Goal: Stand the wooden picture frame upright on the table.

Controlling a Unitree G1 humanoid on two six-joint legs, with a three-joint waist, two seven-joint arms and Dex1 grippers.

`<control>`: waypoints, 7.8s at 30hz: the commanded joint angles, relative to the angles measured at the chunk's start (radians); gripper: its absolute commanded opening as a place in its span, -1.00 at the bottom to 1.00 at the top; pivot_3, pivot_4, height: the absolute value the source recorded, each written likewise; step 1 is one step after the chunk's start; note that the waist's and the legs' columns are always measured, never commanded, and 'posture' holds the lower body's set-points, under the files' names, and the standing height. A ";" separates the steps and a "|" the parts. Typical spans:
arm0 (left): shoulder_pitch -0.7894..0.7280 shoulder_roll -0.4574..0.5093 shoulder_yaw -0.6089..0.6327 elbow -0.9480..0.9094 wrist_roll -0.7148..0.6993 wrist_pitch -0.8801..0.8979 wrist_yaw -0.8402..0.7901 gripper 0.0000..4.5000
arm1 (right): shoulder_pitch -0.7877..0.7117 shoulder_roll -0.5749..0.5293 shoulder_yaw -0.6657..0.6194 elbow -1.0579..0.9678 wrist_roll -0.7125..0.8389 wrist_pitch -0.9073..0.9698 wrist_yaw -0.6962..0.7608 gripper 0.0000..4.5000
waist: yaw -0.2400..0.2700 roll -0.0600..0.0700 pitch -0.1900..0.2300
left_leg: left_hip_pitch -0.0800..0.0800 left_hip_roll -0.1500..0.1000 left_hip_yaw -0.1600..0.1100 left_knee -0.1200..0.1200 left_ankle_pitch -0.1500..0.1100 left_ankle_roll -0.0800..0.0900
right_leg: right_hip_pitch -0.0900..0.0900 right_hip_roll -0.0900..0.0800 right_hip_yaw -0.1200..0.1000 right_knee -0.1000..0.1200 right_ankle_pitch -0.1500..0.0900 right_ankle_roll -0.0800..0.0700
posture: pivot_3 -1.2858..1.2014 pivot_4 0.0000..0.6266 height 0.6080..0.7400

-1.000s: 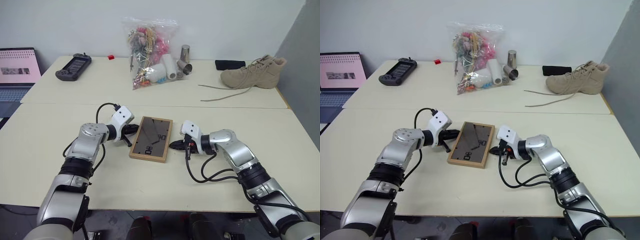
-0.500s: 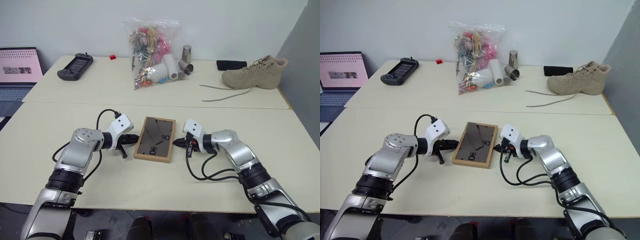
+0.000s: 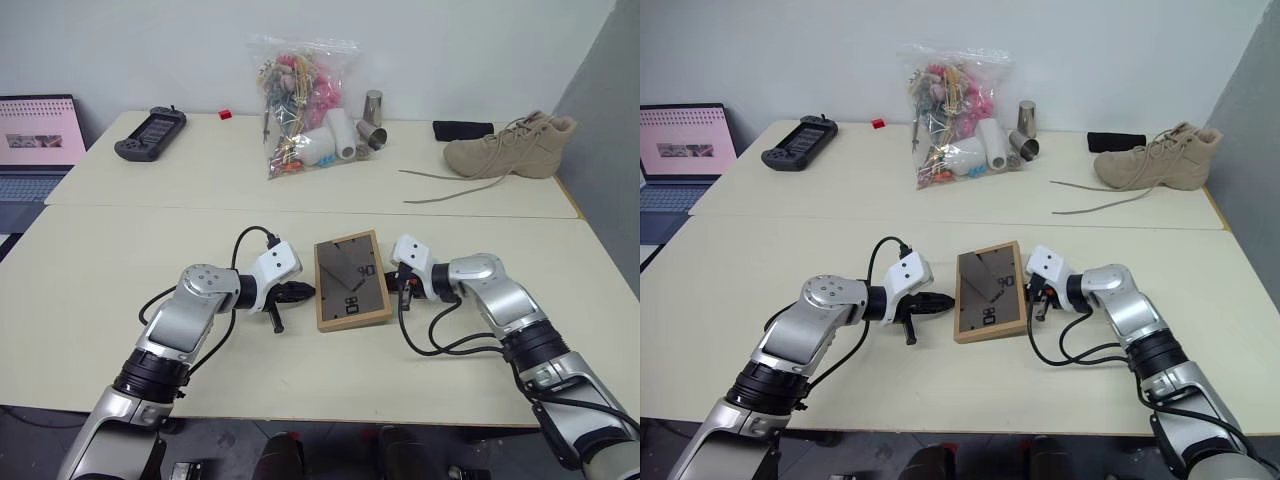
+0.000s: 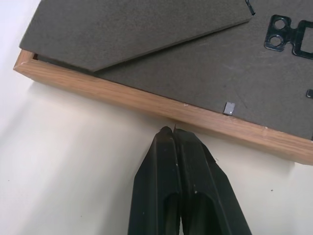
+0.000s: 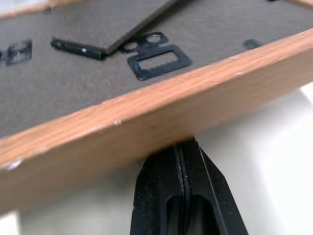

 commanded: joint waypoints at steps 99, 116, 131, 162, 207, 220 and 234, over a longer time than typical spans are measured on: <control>-0.191 -0.074 0.418 0.073 -0.685 0.779 0.204 -0.42 | -0.210 0.163 -0.311 -0.178 0.466 0.603 -0.080 1.00 | -0.015 -0.001 0.000 | 0.014 0.001 0.000 -0.014 0.000 -0.001 | 0.015 0.000 0.000 -0.013 -0.001 0.001 | 0.03 -0.52 1.00; -0.172 -0.086 0.421 0.049 -0.692 0.784 0.213 -0.42 | -0.201 0.176 -0.237 -0.321 0.589 0.674 0.035 1.00 | -0.006 -0.001 0.000 | 0.013 0.001 0.000 -0.015 0.000 -0.001 | 0.014 0.000 -0.001 -0.015 -0.001 0.001 | 0.03 -0.52 1.00; -0.172 -0.113 0.571 0.069 -0.829 0.972 0.289 -0.42 | -0.005 -0.152 -0.252 -0.216 0.293 0.221 0.038 1.00 | -0.002 -0.001 0.000 | 0.012 0.001 0.000 -0.015 0.000 0.000 | 0.014 0.000 -0.001 -0.018 -0.001 0.002 | 0.03 -0.52 1.00; 0.032 -0.022 0.365 0.070 -1.873 0.816 0.995 -0.42 | -0.282 -0.032 0.124 0.426 -1.012 -1.428 -1.346 0.15 | -0.028 -0.002 0.000 | 0.017 -0.001 0.000 -0.014 0.004 -0.007 | 0.015 -0.003 0.002 -0.010 0.000 0.001 | 0.03 -0.52 1.00; 0.271 0.259 0.328 -0.553 -0.610 0.182 0.601 1.00 | -0.263 0.280 -0.200 0.396 0.428 0.096 0.042 -0.62 | -0.006 -0.004 0.004 | 0.015 0.001 0.002 -0.016 0.001 -0.002 | 0.014 -0.001 0.001 -0.014 -0.001 0.000 | 0.03 -0.52 1.00; 0.271 0.209 0.325 -0.523 -0.561 0.193 0.568 1.00 | -0.165 0.350 -0.247 0.452 0.315 -0.107 0.025 -0.62 | -0.007 -0.004 0.004 | 0.015 0.002 0.002 -0.016 0.001 -0.002 | 0.014 -0.001 0.000 -0.015 -0.001 0.000 | 0.03 -0.52 1.00; 0.201 0.218 0.293 -0.409 -0.467 0.150 0.454 1.00 | -0.097 0.324 -0.260 0.366 0.306 -0.009 0.041 0.22 | -0.007 -0.004 0.004 | 0.015 0.002 0.001 -0.016 0.001 -0.002 | 0.015 0.000 0.000 -0.014 -0.001 0.000 | 0.03 -0.52 1.00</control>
